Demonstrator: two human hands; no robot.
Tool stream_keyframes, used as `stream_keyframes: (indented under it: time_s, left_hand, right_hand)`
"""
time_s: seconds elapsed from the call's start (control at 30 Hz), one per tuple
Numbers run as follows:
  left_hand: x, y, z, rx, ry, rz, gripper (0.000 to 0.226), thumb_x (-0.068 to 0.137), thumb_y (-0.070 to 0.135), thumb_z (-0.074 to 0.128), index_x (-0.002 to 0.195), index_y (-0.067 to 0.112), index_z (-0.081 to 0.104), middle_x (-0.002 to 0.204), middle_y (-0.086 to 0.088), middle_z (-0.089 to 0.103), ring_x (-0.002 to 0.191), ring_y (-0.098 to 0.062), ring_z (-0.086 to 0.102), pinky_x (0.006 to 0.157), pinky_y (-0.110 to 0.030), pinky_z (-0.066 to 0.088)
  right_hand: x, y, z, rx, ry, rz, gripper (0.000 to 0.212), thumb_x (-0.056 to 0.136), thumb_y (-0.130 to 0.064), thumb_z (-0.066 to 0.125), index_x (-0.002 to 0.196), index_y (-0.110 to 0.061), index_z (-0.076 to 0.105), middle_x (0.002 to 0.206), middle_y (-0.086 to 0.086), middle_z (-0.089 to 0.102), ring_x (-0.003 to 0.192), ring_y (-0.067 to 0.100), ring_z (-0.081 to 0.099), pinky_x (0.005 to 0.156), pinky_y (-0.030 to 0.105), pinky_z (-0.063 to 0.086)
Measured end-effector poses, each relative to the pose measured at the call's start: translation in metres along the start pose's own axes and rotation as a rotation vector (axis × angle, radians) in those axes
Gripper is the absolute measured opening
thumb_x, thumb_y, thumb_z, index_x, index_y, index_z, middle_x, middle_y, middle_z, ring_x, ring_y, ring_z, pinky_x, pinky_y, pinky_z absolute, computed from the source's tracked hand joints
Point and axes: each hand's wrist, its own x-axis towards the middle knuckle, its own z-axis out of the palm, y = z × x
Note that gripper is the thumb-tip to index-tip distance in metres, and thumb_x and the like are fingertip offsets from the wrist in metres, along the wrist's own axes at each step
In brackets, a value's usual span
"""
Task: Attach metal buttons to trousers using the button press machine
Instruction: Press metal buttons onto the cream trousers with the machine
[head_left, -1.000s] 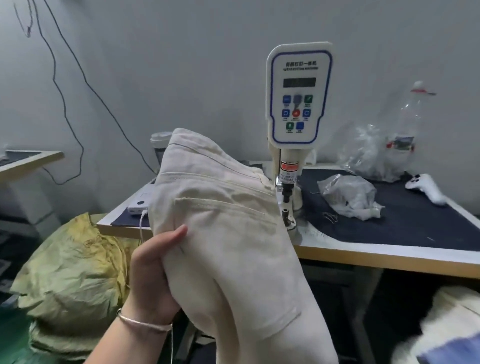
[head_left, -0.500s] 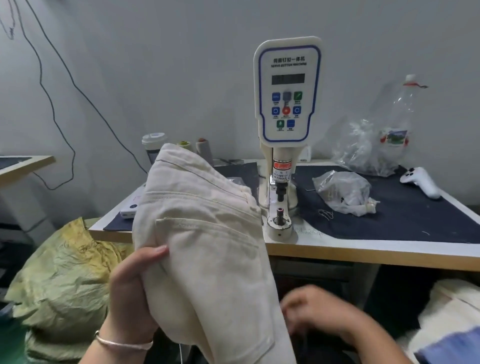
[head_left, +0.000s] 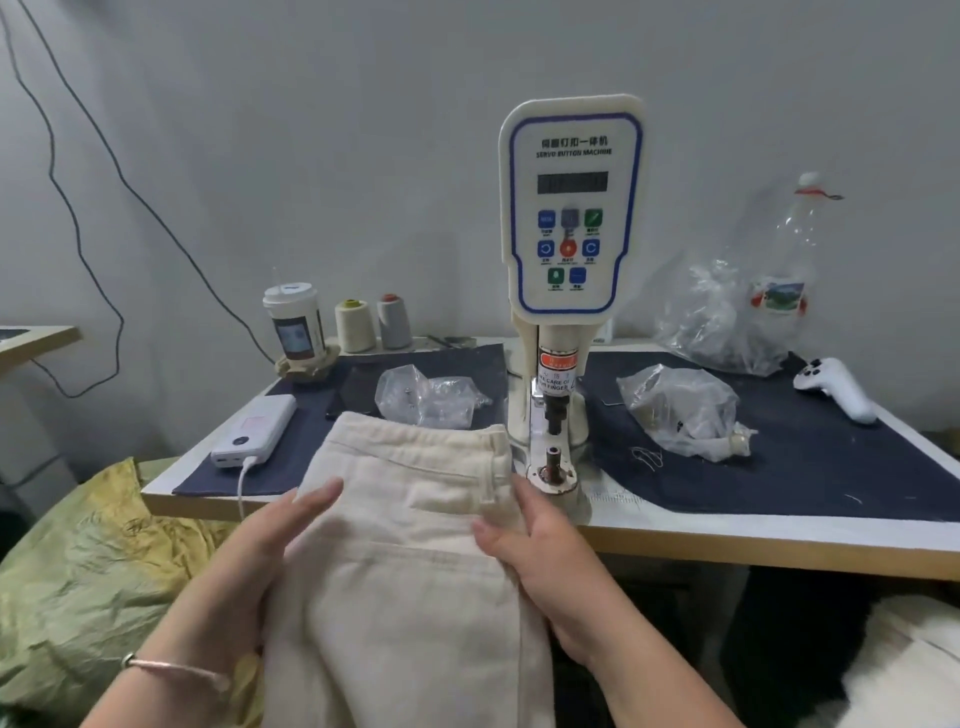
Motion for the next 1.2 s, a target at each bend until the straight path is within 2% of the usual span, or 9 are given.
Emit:
stream_keyframes:
  time_s: [0.07,0.13,0.2,0.3,0.47,0.57,0.73,0.97,1.2]
  left_hand:
    - [0.015,0.003,-0.008,0.094,0.095,-0.059,0.036,0.073,0.025,0.074,0.104,0.007,0.075,0.100,-0.016,0.076,0.084,-0.032,0.075,0.072,-0.039,0.056]
    - [0.026,0.007,-0.014,0.138,0.168,-0.028,0.026,0.072,0.006,0.074,0.098,0.006,0.074,0.091,-0.017,0.076,0.074,-0.031,0.075,0.058,-0.035,0.059]
    - [0.039,0.005,-0.020,0.203,0.260,0.073,0.029,0.074,-0.008,0.067,0.089,0.015,0.075,0.081,-0.010,0.077,0.065,-0.022,0.073,0.049,-0.028,0.056]
    - [0.066,0.002,-0.015,0.453,0.455,0.254,0.017,0.065,0.009,0.055,0.073,0.017,0.068,0.063,0.000,0.066,0.063,-0.022,0.059,0.057,-0.032,0.045]
    - [0.115,0.006,0.022,0.582,0.602,0.426,0.014,0.055,0.019,0.038,0.056,0.006,0.041,0.054,-0.003,0.041,0.060,-0.027,0.036,0.055,-0.037,0.030]
    - [0.144,0.003,0.048,0.678,0.633,0.416,0.022,0.062,0.030,0.037,0.058,0.009,0.043,0.055,-0.002,0.046,0.062,-0.031,0.041,0.053,-0.034,0.028]
    - [0.181,-0.020,0.076,1.211,0.541,0.376,0.025,0.088,0.037,0.045,0.073,0.017,0.046,0.065,0.002,0.050,0.071,-0.029,0.052,0.060,-0.033,0.035]
    - [0.197,-0.040,0.067,1.362,0.473,0.437,0.014,0.090,0.037,0.046,0.090,0.024,0.043,0.079,0.001,0.061,0.070,-0.021,0.047,0.058,-0.032,0.035]
    - [0.199,-0.043,0.066,1.343,0.503,0.450,0.019,0.087,0.035,0.046,0.073,0.024,0.039,0.064,0.007,0.052,0.063,-0.020,0.051,0.050,-0.028,0.030]
  right_hand:
    - [0.008,0.003,0.006,-0.144,-0.099,0.060,0.028,0.095,-0.019,0.060,0.119,-0.031,0.058,0.113,-0.012,0.070,0.104,0.007,0.066,0.098,0.033,0.050]
    - [0.014,0.004,-0.003,-0.356,-0.010,0.001,0.017,0.094,-0.025,0.060,0.111,-0.029,0.062,0.106,-0.009,0.070,0.098,0.010,0.067,0.090,0.029,0.053]
    - [0.018,0.000,-0.028,-0.460,0.256,-0.111,0.010,0.091,-0.025,0.063,0.100,-0.027,0.065,0.092,-0.004,0.071,0.084,0.012,0.068,0.078,0.032,0.055]
    - [0.018,-0.018,-0.084,-0.316,0.696,-0.267,0.011,0.088,-0.020,0.062,0.079,-0.022,0.068,0.067,-0.002,0.070,0.058,0.009,0.065,0.058,0.028,0.049]
    - [0.048,-0.021,-0.179,-0.566,1.208,-0.211,0.014,0.087,-0.011,0.056,0.078,-0.019,0.063,0.081,0.003,0.069,0.074,0.023,0.060,0.058,0.032,0.046]
    - [0.063,-0.010,-0.213,-0.925,1.116,-0.156,0.017,0.091,-0.012,0.054,0.092,-0.017,0.071,0.096,0.004,0.069,0.084,0.024,0.058,0.058,0.028,0.037]
    - [0.095,-0.009,-0.230,-1.436,0.855,0.048,0.023,0.096,-0.025,0.050,0.102,-0.031,0.072,0.104,-0.002,0.069,0.095,0.024,0.062,0.063,0.028,0.040]
    - [0.128,-0.026,-0.238,-1.443,0.648,0.316,0.024,0.092,-0.024,0.054,0.105,-0.033,0.072,0.109,0.001,0.068,0.101,0.025,0.064,0.070,0.025,0.041]
    - [0.138,-0.041,-0.237,-1.413,0.567,0.487,0.027,0.091,-0.022,0.058,0.117,-0.023,0.067,0.124,0.004,0.062,0.114,0.026,0.059,0.078,0.027,0.043]
